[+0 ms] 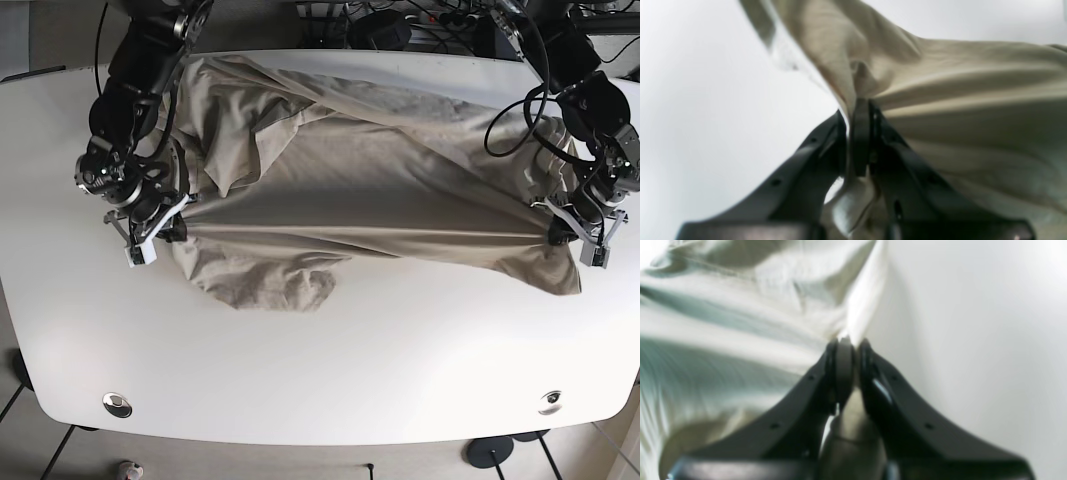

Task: Fold the T-shirt properly
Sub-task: 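Lift the shirt edge with both grippers and shake it out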

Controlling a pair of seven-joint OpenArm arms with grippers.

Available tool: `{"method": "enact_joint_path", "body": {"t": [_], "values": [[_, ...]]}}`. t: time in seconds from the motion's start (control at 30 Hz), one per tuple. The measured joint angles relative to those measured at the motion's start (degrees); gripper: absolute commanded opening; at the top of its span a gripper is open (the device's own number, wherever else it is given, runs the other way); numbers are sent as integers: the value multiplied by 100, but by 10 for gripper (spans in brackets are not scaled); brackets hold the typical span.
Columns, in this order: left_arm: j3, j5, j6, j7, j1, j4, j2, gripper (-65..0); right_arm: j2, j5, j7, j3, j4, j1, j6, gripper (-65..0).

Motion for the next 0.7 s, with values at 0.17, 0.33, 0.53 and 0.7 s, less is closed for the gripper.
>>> {"method": "enact_joint_path", "body": {"t": [0.17,0.33,0.53,0.7], "values": [[326,76,0,74,-101,442,57,-650,-24,-20,-588,9,785,-42,15,-629],[1123,48,264,79,-1554,247,81,-650,282,-46,-1012,-13,293,1427,13,-629],[1580,72,280,107,-4013,-1123,-52,-650,931,-59,-1547,-450,-557,3692,15,-629],[1694,39,282,52,-5589,-1582,-402,-650,1246,9,-1600,-1115,-732,5674,17,-629]]}}
